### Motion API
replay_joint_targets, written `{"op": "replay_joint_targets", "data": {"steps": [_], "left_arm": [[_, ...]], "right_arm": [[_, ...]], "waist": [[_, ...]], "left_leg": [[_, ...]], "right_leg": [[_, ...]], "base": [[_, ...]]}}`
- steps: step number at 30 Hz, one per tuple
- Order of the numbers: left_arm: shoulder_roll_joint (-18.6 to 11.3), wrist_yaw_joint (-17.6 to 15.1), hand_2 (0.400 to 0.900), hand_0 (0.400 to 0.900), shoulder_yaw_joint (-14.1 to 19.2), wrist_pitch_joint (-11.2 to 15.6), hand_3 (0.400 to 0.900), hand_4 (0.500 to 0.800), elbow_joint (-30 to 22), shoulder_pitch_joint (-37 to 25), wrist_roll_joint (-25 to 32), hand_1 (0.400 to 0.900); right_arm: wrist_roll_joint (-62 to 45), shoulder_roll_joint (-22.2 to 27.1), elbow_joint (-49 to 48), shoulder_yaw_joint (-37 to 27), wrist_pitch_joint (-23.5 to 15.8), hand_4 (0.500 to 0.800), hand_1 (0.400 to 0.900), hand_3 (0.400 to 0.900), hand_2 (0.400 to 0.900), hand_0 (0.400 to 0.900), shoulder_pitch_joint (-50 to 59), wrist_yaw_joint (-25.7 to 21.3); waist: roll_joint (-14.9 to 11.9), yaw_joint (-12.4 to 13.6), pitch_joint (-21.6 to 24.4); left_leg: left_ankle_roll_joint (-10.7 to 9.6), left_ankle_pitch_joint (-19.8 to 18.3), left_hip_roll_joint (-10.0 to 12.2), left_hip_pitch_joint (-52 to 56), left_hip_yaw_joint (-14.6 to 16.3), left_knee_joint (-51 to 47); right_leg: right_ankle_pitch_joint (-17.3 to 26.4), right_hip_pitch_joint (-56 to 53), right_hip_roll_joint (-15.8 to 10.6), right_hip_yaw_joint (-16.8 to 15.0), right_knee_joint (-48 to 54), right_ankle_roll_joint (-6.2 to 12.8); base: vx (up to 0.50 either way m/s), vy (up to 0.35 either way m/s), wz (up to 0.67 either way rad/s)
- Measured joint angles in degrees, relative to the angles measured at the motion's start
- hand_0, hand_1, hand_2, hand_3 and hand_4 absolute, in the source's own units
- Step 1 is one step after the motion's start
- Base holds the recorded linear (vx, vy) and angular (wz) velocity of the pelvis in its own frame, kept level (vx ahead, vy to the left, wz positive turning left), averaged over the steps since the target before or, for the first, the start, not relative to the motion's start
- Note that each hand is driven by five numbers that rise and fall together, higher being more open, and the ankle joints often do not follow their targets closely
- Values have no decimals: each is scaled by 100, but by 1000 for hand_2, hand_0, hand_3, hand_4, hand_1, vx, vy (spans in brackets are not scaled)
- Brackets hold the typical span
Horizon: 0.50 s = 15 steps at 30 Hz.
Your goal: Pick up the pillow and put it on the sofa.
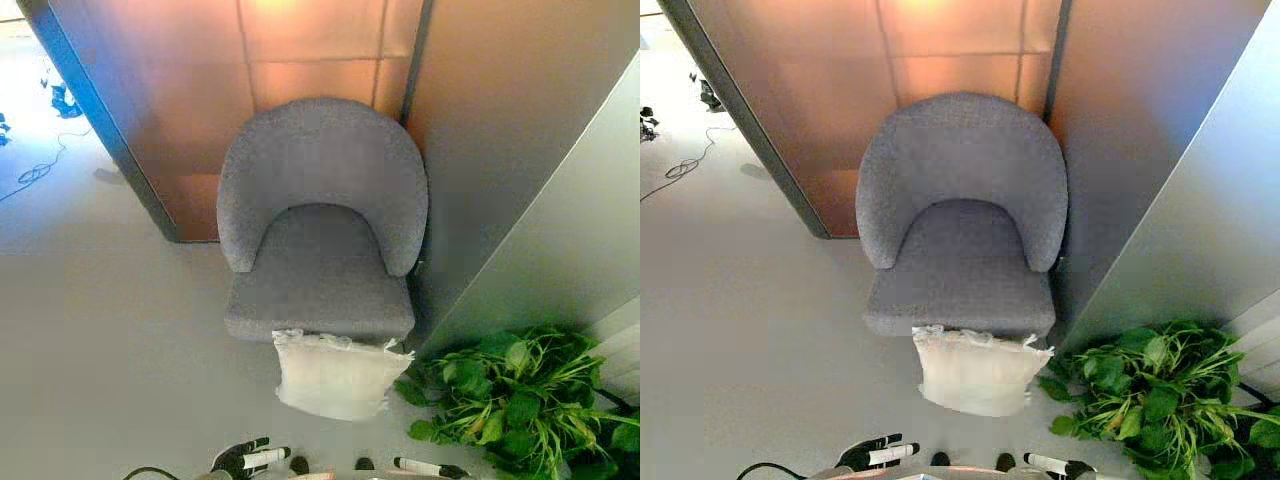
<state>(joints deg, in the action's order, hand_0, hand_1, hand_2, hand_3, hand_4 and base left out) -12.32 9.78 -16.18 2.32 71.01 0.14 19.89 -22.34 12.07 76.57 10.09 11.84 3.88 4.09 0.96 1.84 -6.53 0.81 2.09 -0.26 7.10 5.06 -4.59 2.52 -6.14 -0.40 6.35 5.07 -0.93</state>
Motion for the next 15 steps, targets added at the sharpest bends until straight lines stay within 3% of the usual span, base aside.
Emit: {"op": "replay_joint_targets", "data": {"steps": [5,10,12,15], "left_arm": [[0,-19,900,900,1,10,900,800,0,5,2,900],[-2,-110,900,900,18,8,900,800,-2,16,1,900],[-3,-163,900,900,19,8,900,800,-8,23,1,900],[-7,-191,900,900,18,5,900,800,-30,66,3,900]], "right_arm": [[-1,0,1,0,-45,800,900,900,900,900,-4,-1],[382,1,-19,49,-562,800,900,900,900,900,-8,-57],[998,5,-75,234,-901,800,900,900,900,900,-12,-293],[2310,81,-379,593,-1384,800,900,900,900,900,-19,-1059]], "waist": [[-1,0,1],[-2,4,1],[-3,12,0],[-6,19,-7]], "left_leg": [[0,0,0,0,0,0],[0,0,0,-5,-3,0],[0,0,0,-20,-12,0],[0,1,-1,-50,-28,-1]], "right_leg": [[0,0,0,0,0,0],[0,1,0,4,0,0],[-1,11,0,16,0,1],[-1,32,-1,30,1,1]], "base": [[0,0,0],[15,-3,4],[36,-18,9],[32,-22,13]]}}
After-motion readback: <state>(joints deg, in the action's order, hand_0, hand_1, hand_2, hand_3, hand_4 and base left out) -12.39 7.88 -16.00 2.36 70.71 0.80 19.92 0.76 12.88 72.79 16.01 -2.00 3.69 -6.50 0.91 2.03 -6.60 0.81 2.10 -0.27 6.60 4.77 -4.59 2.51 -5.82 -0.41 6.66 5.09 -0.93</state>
